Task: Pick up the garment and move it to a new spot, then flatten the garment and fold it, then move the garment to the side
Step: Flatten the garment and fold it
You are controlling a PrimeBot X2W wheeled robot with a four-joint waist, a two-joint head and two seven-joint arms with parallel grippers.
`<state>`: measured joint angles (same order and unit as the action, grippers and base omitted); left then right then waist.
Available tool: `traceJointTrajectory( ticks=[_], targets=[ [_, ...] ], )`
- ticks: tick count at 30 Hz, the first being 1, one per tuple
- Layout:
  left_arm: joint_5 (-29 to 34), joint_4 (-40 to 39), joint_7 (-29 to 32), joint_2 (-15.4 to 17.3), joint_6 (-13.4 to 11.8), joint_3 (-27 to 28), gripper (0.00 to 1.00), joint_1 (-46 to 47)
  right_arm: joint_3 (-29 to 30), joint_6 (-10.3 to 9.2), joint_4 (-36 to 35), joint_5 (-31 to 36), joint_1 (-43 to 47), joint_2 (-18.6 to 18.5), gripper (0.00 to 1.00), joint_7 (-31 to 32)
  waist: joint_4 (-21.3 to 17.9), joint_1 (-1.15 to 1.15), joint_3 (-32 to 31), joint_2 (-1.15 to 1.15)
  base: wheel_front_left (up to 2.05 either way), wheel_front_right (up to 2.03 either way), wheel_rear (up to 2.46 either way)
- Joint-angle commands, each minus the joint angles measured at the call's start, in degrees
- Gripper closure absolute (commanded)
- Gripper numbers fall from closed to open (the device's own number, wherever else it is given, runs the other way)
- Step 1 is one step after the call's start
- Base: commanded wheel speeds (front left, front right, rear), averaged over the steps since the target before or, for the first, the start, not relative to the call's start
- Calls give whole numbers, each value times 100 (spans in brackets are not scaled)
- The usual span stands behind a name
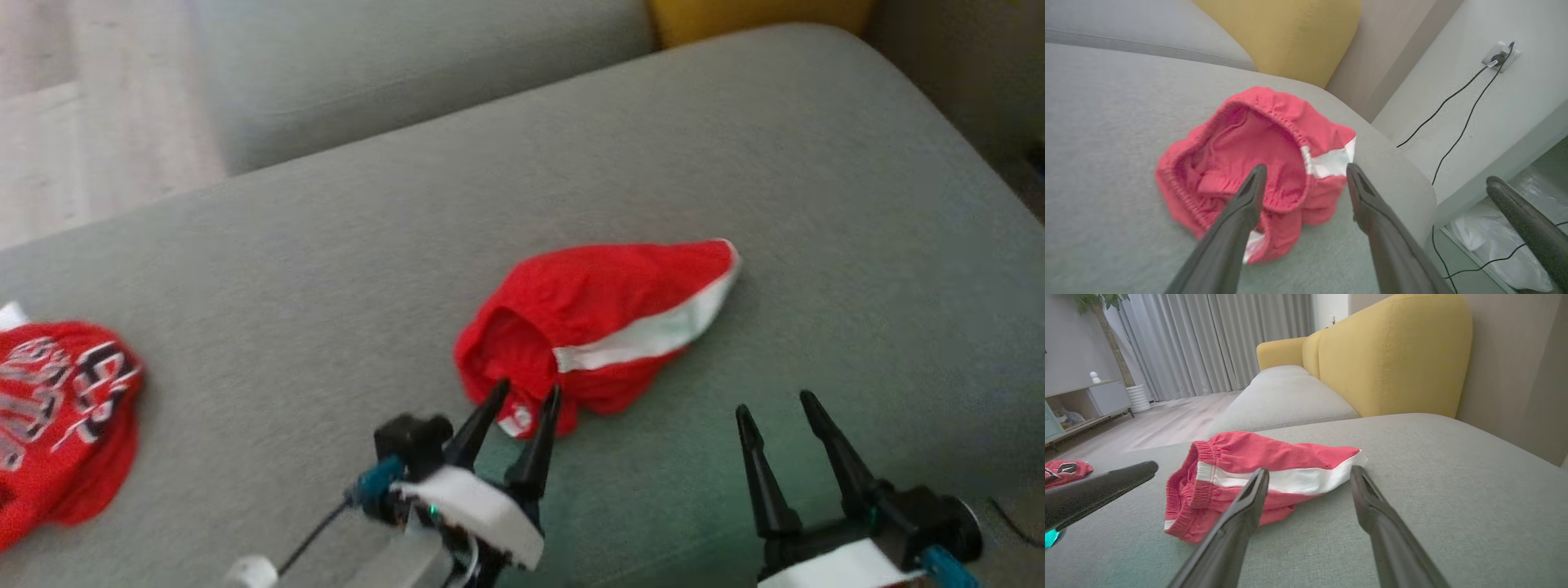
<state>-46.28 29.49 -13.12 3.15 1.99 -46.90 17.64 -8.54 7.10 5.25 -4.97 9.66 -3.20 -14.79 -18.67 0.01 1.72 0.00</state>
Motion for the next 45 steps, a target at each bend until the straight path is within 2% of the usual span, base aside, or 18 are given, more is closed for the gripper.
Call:
traceJointTrajectory(
  ticks=[1,5,9,10,12,13,14,20,26,34,37,41,45],
  targets=[
    [-74,-102,-50,-27,-1,85,0,278,-135,39,-193,17,-293,-100,0,-21,-335,-1,206,0,0,0,0],
    [-486,188,-84,-27,-24,-197,0,658,-178,39,-188,-4,-355,-84,0,-21,-606,-1,313,0,0,0,0],
    [-639,482,-147,-27,-99,-350,0,884,-236,39,-175,-9,-363,-71,0,-21,-761,-1,329,0,0,0,0],
    [-683,521,-158,-27,-96,-370,9,914,-238,39,-171,-11,-368,-68,0,-21,-786,-1,334,0,0,0,0],
    [-728,563,-175,-27,-94,-374,61,992,-227,39,-176,-18,-374,-59,0,-21,-816,-1,332,0,0,0,0],
    [-733,579,-180,-27,-102,-365,77,1029,-223,39,-179,-21,-377,-56,0,-21,-823,-1,330,0,0,0,0],
    [-707,548,-182,-27,-117,-296,100,1075,-216,39,-180,-23,-382,-52,0,-21,-822,-1,329,0,0,0,0],
    [-366,165,-186,-27,-8,55,100,1096,-136,39,-191,-31,-360,-27,0,-21,-651,-1,226,0,0,0,0],
    [179,-678,-186,21,65,645,100,585,69,39,-226,-46,-234,-14,0,-21,-102,-1,61,0,0,0,0],
    [544,-1551,-187,800,-106,1281,100,-439,209,39,-139,-133,-123,-4,0,-21,1061,-1,91,0,0,0,0],
    [554,-1618,-187,958,-156,1384,100,-574,154,39,-38,-226,-153,-8,0,-21,1314,-1,128,0,0,0,0],
    [540,-1650,-187,1110,-187,1513,100,-693,60,39,207,-572,-292,-37,0,-21,1734,-1,206,0,0,0,0],
    [551,-1573,-187,1136,-175,1543,100,-672,-262,39,735,-1630,-609,-211,0,-21,2024,-1,314,0,0,0,0]
  ],
)
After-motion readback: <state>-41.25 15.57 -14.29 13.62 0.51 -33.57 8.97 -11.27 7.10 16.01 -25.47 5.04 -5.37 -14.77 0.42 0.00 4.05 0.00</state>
